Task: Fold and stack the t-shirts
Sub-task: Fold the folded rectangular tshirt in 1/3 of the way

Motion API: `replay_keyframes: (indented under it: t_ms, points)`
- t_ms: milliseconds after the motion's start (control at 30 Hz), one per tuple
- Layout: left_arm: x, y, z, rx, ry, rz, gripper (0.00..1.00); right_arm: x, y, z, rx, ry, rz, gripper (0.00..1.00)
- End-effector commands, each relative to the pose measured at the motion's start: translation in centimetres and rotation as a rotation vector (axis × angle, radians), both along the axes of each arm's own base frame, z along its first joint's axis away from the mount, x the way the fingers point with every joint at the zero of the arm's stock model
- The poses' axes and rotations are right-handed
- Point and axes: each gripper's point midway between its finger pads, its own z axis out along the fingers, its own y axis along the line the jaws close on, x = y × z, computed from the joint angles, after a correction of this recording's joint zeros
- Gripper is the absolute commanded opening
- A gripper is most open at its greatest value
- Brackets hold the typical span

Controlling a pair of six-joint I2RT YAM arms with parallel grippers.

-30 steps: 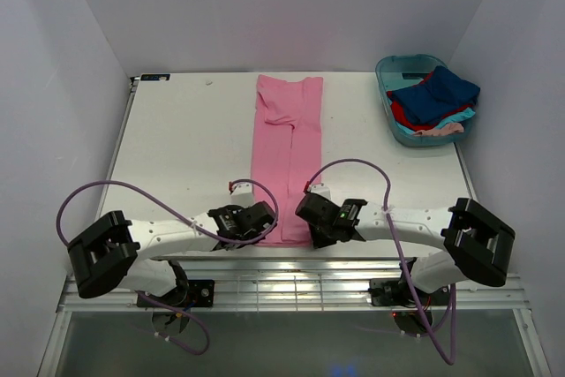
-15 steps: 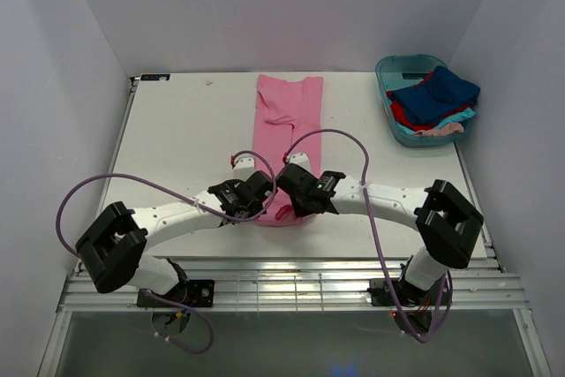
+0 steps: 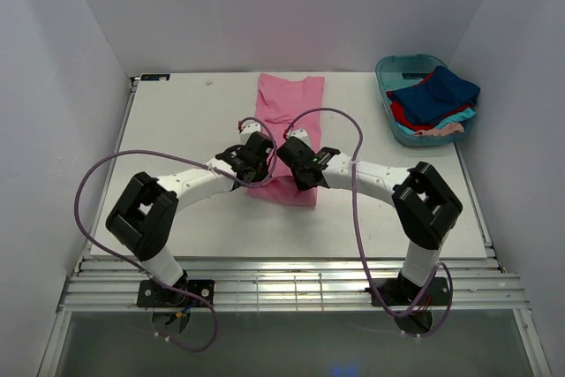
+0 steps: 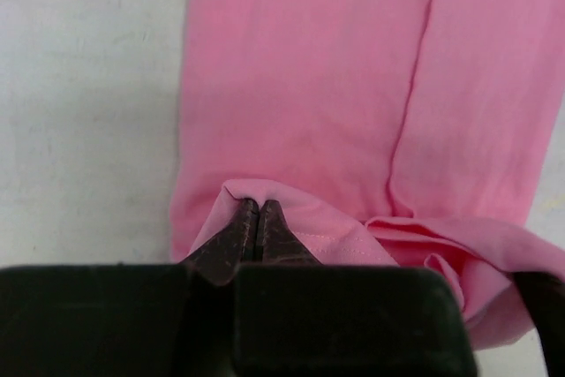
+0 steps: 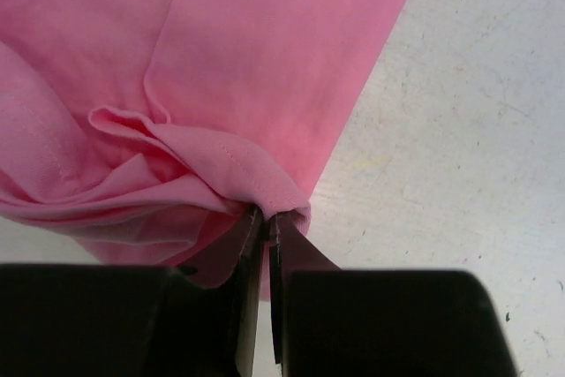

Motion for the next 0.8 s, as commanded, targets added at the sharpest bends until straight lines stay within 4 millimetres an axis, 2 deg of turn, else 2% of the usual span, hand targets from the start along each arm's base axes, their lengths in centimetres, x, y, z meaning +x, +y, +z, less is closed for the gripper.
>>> replay_keyframes:
  t_ms: [0,67,100,167,200,233,300,467,500,567,633,667,700,767]
  points:
    - [3.7,-1.2,2.4,-0.018,-0.084,-0.045,0.00,2.8,1.7,1.5,-0.007,-0.075,0.043,0.08]
    - [5.5,-0.7,3.1,-0.022,-0.100,-0.019,0.00,4.0,1.4,1.5,-0.015,-0.083,0.033,0.08]
    - [6.0,-0.5,2.4,-0.020,-0.082,-0.022,0.00,4.4,1.4,1.2,-0.023,-0.080,0.032,0.08]
    - [7.7,0.0,2.9,-0.037,-0.091,0.001,0.00,6.0,1.3,1.7,-0.022,-0.093,0.023,0.08]
    - [8.2,0.2,2.0,-0.031,-0.074,0.005,0.00,6.5,1.2,1.3,-0.030,-0.090,0.019,0.08]
    - [9.2,0.2,2.6,-0.046,-0.083,0.006,0.00,7.2,1.4,1.9,-0.024,-0.104,0.020,0.08]
    - [10.2,0.4,1.9,-0.040,-0.069,0.006,0.00,8.4,0.9,1.9,-0.029,-0.107,0.006,0.08]
    - [13.0,0.3,3.1,-0.054,-0.105,0.013,0.00,11.5,0.2,3.3,-0.014,-0.138,-0.016,0.08]
    - [13.5,0.4,3.3,-0.059,-0.108,0.016,0.00,12.0,0.0,3.1,-0.017,-0.136,-0.018,0.08]
    - [14.3,0.5,2.7,-0.066,-0.098,0.012,0.00,13.4,-0.2,3.7,-0.012,-0.150,-0.022,0.08]
    - [15.6,0.3,3.4,-0.076,-0.115,0.009,0.00,14.4,-0.2,3.1,-0.015,-0.141,-0.020,0.08]
    - [15.9,0.2,2.7,-0.066,-0.106,0.003,0.00,15.0,-0.5,3.1,-0.011,-0.140,-0.022,0.08]
    - [16.8,0.1,3.5,-0.072,-0.127,0.004,0.00,15.8,-0.2,3.1,-0.014,-0.147,-0.018,0.08]
    - [17.5,0.0,2.8,-0.065,-0.115,0.001,0.00,16.8,-0.5,3.0,-0.016,-0.149,-0.020,0.08]
